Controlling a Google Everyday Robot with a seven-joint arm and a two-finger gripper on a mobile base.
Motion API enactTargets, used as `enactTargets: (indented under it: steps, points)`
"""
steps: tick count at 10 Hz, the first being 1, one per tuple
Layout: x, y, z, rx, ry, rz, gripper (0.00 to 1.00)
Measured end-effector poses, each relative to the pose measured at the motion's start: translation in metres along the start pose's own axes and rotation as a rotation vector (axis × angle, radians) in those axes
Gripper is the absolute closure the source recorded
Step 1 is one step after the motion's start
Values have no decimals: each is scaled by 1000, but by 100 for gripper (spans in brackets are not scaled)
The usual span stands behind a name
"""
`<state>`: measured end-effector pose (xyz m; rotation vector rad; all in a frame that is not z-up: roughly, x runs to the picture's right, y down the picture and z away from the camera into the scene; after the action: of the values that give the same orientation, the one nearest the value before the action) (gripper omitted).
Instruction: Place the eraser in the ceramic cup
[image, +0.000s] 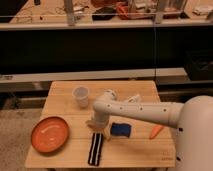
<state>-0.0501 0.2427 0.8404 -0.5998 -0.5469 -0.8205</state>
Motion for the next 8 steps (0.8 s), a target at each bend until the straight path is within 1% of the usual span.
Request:
enactTargets:
  steps: [6,7,8]
  points:
    - [0,0,0,0,0,0,21]
    - [0,0,0,0,0,0,25]
    - [0,0,0,0,0,0,38]
